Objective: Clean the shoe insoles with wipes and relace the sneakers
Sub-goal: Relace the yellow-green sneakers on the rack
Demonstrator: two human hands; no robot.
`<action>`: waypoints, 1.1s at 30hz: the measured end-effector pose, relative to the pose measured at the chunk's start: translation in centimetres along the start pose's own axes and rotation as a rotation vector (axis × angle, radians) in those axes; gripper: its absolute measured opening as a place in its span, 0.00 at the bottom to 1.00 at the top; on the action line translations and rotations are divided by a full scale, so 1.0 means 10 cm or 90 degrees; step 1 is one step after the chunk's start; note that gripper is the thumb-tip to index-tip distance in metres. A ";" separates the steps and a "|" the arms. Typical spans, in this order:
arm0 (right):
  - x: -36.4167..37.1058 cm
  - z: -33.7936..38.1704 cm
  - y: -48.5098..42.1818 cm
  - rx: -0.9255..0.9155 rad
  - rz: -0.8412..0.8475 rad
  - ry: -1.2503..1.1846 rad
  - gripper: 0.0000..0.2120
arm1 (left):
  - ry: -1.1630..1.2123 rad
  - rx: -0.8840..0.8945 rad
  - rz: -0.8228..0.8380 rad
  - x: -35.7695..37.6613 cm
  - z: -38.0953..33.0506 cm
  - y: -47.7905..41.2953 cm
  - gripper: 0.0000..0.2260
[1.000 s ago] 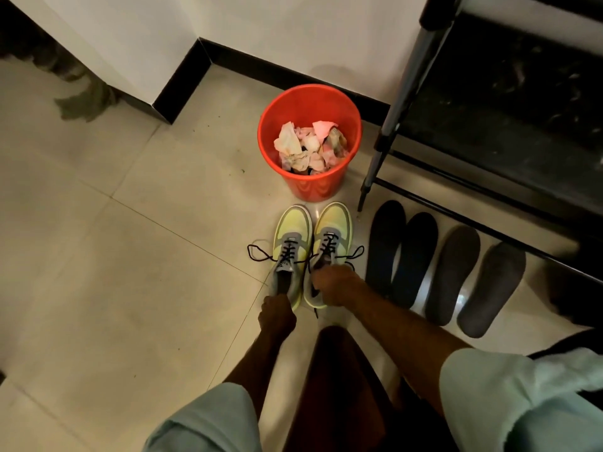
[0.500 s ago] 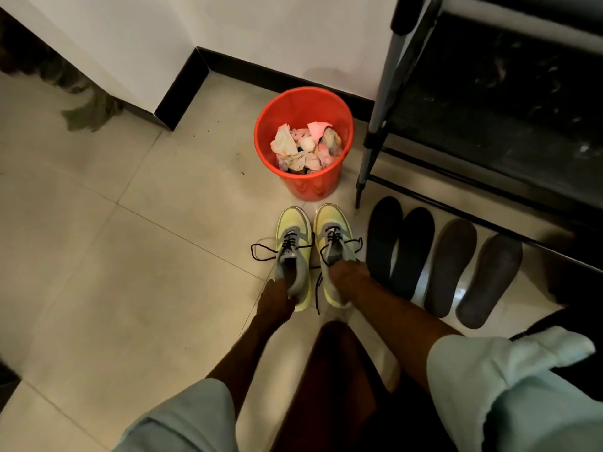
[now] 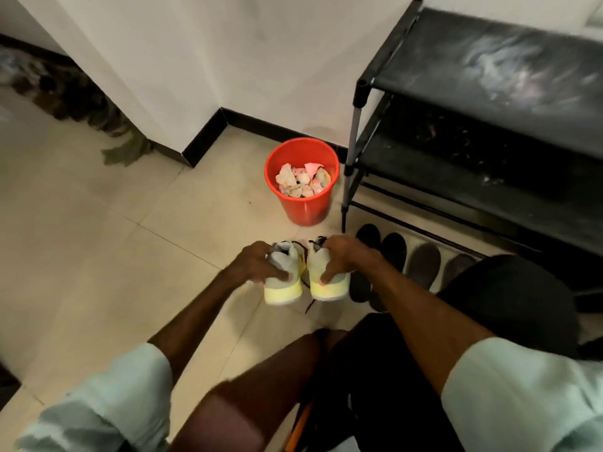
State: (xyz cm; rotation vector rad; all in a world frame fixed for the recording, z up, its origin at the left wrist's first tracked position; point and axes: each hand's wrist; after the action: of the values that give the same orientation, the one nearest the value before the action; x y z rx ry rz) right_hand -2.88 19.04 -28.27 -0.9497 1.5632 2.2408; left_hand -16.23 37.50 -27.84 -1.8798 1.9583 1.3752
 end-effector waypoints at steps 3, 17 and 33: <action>-0.18 0.11 0.49 -0.039 -0.065 -0.006 0.33 | -0.063 0.014 -0.017 -0.45 -0.34 0.38 0.27; -1.37 0.28 2.59 -0.202 -0.508 -0.204 0.34 | -0.275 0.232 -0.423 -1.41 -2.10 2.19 0.28; -1.95 -1.57 3.91 -0.022 -0.922 -0.423 0.22 | -0.005 0.681 -0.530 -0.94 -3.97 1.68 0.20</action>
State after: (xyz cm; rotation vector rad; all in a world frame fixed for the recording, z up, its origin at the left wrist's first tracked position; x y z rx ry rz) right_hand -3.47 -7.51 9.82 -0.7643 0.2502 1.2324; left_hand -8.53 16.19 10.04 -1.6831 1.1654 0.0398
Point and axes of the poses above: each hand's wrist, its own y-axis away from the middle knuckle, its own x-axis out of the palm, z = x × y, and after that the axes turned 15 degrees about x, right-handed
